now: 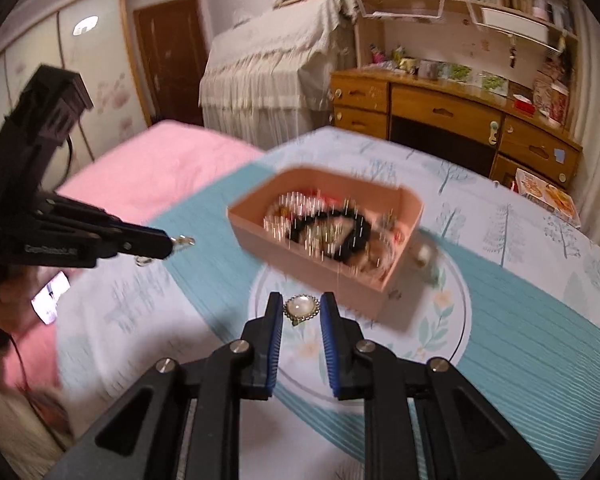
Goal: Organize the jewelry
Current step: 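Grasp the pearl safety pin with left tool while right tool grasps the pearl-button earring, then carry the pin and earring into the pink tray and release both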
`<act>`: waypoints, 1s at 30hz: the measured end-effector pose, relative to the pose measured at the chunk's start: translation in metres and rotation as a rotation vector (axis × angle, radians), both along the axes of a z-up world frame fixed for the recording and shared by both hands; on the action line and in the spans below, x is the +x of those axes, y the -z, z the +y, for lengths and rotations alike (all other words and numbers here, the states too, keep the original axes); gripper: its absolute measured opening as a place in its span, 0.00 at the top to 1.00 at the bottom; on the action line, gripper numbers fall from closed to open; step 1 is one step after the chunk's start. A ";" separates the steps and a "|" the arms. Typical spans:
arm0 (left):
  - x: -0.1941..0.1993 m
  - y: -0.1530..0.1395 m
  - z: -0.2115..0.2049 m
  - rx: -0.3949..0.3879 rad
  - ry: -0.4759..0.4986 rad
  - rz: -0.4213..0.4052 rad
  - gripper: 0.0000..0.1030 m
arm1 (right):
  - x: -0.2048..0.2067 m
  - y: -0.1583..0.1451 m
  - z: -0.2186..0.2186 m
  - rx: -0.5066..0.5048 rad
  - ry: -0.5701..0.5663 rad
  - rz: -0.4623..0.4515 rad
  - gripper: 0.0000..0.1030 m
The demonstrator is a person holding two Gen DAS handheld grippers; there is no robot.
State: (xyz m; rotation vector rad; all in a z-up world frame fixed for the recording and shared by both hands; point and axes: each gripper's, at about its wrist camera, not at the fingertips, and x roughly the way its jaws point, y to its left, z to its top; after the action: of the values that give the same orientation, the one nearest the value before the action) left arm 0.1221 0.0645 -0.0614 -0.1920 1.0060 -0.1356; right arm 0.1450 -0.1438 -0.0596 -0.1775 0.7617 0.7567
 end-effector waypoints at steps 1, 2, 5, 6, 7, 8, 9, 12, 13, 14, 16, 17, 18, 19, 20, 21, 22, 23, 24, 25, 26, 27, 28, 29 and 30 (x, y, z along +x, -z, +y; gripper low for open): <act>0.005 -0.009 0.001 -0.005 0.005 -0.016 0.95 | 0.003 -0.009 0.000 0.020 0.015 0.003 0.82; 0.011 -0.018 0.001 -0.007 0.010 -0.033 0.95 | 0.008 -0.021 -0.001 0.049 0.041 0.007 0.82; 0.029 -0.050 -0.002 -0.007 0.022 -0.102 0.95 | 0.022 -0.045 -0.002 0.111 0.101 0.028 0.82; 0.035 -0.059 -0.003 -0.003 0.023 -0.130 0.95 | 0.028 -0.053 -0.002 0.135 0.126 0.032 0.82; 0.040 -0.064 -0.004 0.001 0.021 -0.145 0.95 | 0.032 -0.057 -0.003 0.147 0.142 0.031 0.82; 0.048 -0.071 -0.005 -0.002 0.021 -0.163 0.95 | 0.039 -0.063 -0.002 0.162 0.170 0.028 0.82; 0.054 -0.075 -0.007 -0.008 0.023 -0.176 0.95 | 0.045 -0.068 -0.002 0.173 0.195 0.029 0.82; 0.076 -0.075 -0.011 0.019 0.008 -0.202 0.95 | 0.061 -0.068 0.001 0.184 0.247 0.037 0.82; 0.084 -0.071 -0.012 0.031 -0.001 -0.201 0.95 | 0.068 -0.065 0.001 0.181 0.263 0.047 0.82; 0.092 -0.066 -0.013 0.042 -0.009 -0.195 0.95 | 0.075 -0.060 0.003 0.176 0.280 0.059 0.82; 0.110 -0.050 -0.013 0.049 -0.021 -0.163 0.95 | 0.087 -0.048 0.006 0.151 0.306 0.086 0.82; 0.119 -0.039 -0.012 0.045 -0.022 -0.134 0.95 | 0.091 -0.043 0.008 0.139 0.316 0.097 0.82; 0.127 -0.028 -0.011 0.041 -0.024 -0.111 0.95 | 0.096 -0.036 0.009 0.126 0.322 0.113 0.82; 0.131 -0.020 -0.012 0.038 -0.025 -0.097 0.95 | 0.101 -0.027 0.011 0.108 0.325 0.135 0.82; 0.136 -0.011 -0.012 0.034 -0.020 -0.081 0.95 | 0.105 -0.020 0.013 0.088 0.329 0.145 0.81; 0.143 -0.001 -0.012 0.032 -0.019 -0.060 0.95 | 0.107 -0.015 0.015 0.068 0.339 0.151 0.81; 0.144 0.006 -0.013 0.034 -0.018 -0.051 0.95 | 0.110 -0.007 0.017 0.040 0.348 0.161 0.81; 0.148 0.013 -0.013 0.035 -0.011 -0.039 0.94 | 0.113 -0.001 0.018 0.025 0.351 0.176 0.81; 0.149 0.018 -0.013 0.037 -0.011 -0.032 0.91 | 0.113 0.002 0.018 0.019 0.353 0.188 0.81; 0.149 0.022 -0.013 0.039 -0.011 -0.026 0.78 | 0.114 0.006 0.018 0.013 0.357 0.204 0.81; 0.149 0.024 -0.012 0.038 -0.008 -0.025 0.59 | 0.115 0.009 0.017 0.014 0.361 0.217 0.81; 0.147 0.024 -0.012 0.041 -0.008 -0.035 0.49 | 0.114 0.010 0.017 0.016 0.364 0.223 0.81; 0.145 0.023 -0.012 0.049 -0.014 -0.050 0.37 | 0.114 0.011 0.015 0.018 0.371 0.230 0.81; 0.142 0.020 -0.011 0.059 -0.020 -0.064 0.33 | 0.112 0.012 0.015 0.019 0.374 0.233 0.81; 0.138 0.017 -0.011 0.072 -0.021 -0.080 0.32 | 0.110 0.012 0.014 0.021 0.378 0.236 0.81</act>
State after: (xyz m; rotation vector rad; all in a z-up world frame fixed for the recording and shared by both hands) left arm 0.2603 0.0540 -0.0784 -0.1307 0.9270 -0.0874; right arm 0.2553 -0.1301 -0.0716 0.0767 0.9769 0.4290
